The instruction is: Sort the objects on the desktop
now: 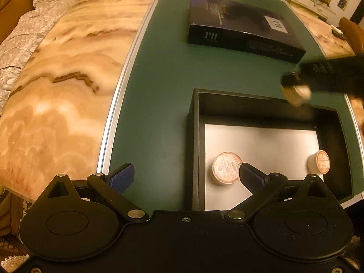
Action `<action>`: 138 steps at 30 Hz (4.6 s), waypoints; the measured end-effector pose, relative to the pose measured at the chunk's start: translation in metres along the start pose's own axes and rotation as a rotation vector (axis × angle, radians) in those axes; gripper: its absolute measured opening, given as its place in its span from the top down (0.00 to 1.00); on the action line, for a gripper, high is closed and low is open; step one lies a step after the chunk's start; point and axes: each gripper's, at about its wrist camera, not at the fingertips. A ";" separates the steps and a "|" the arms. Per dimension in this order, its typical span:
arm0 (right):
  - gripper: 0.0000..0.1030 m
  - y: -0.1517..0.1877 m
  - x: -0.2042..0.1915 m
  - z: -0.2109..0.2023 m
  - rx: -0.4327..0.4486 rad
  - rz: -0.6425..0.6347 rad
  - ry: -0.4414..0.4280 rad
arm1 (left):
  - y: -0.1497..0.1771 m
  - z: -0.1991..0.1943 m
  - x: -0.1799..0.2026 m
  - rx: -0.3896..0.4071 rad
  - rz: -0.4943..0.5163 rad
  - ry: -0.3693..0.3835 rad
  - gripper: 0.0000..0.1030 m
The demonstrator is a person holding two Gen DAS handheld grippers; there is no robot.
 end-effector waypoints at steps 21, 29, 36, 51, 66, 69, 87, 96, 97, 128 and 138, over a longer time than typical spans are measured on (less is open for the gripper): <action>0.57 0.073 -0.017 0.020 -0.130 -0.029 0.027 | 0.013 -0.017 -0.004 0.023 -0.010 -0.004 0.03; 0.57 0.076 -0.015 0.028 -0.139 -0.015 0.037 | 0.015 -0.018 -0.003 0.023 -0.006 -0.008 0.03; 0.56 0.078 -0.015 0.030 -0.143 -0.005 0.038 | 0.017 -0.019 -0.001 0.021 -0.003 -0.012 0.03; 0.31 0.086 -0.007 -0.031 -0.022 0.044 0.044 | 0.024 -0.035 0.006 0.035 0.005 -0.015 0.01; 0.04 0.143 0.007 -0.140 0.128 0.093 0.159 | 0.072 -0.074 0.029 0.058 0.059 0.007 0.00; 0.02 0.160 0.009 -0.151 0.138 0.110 0.169 | 0.088 -0.080 0.033 0.060 0.070 0.003 0.00; 0.00 0.224 0.007 -0.183 0.185 0.160 0.180 | 0.143 -0.096 0.040 0.073 0.111 -0.004 0.00; 0.00 0.226 0.010 -0.187 0.206 0.161 0.190 | 0.146 -0.097 0.046 0.074 0.117 -0.008 0.00; 0.00 0.226 0.011 -0.187 0.205 0.161 0.191 | 0.146 -0.097 0.046 0.073 0.115 -0.008 0.00; 0.00 0.150 0.036 -0.136 0.142 0.060 0.145 | 0.069 -0.062 0.034 0.016 0.061 -0.033 0.00; 0.00 0.101 0.056 -0.107 0.131 0.008 0.146 | 0.020 -0.035 0.035 0.006 0.083 -0.058 0.00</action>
Point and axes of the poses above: each gripper's, at about its wrist camera, not at the fingertips, and z roughly the way its jaws point, x to its right, y to its underside, and after that the axes turned 5 degrees about y, right-handed
